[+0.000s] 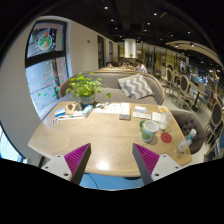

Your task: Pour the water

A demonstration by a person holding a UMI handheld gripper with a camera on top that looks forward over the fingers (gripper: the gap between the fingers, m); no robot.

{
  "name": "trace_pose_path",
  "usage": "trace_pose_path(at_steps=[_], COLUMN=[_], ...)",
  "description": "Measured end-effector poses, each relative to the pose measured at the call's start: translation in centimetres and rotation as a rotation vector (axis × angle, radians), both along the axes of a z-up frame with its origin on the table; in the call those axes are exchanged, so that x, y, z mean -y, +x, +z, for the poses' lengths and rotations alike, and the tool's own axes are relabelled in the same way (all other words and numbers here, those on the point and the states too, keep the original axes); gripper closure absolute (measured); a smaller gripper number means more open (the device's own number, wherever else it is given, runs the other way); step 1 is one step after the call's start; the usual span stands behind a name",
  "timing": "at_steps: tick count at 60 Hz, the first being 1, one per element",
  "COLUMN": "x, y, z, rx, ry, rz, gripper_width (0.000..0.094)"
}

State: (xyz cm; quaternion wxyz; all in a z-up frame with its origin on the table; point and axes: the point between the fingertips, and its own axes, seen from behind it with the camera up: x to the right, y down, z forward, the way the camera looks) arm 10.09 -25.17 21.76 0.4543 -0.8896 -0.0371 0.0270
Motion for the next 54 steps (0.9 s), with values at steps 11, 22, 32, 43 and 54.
trace_pose_path(at_steps=[11, 22, 32, 43, 54], x=[1.2, 1.2, -0.9, -6.2, -11.2], y=[12.2, 25.4, 35.1, 41.2, 43.2], z=[-4.7, -9.1, -12.6, -16.0, -18.7], rx=[0.03, 0.081, 0.076, 0.043, 0.044], ry=[-0.012, 0.007, 0.018, 0.052, 0.09], rz=[-0.06, -0.126, -0.197, -0.23, -0.201], gripper_width=[0.0081, 0.0082, 0.0083, 0.0079, 0.0128])
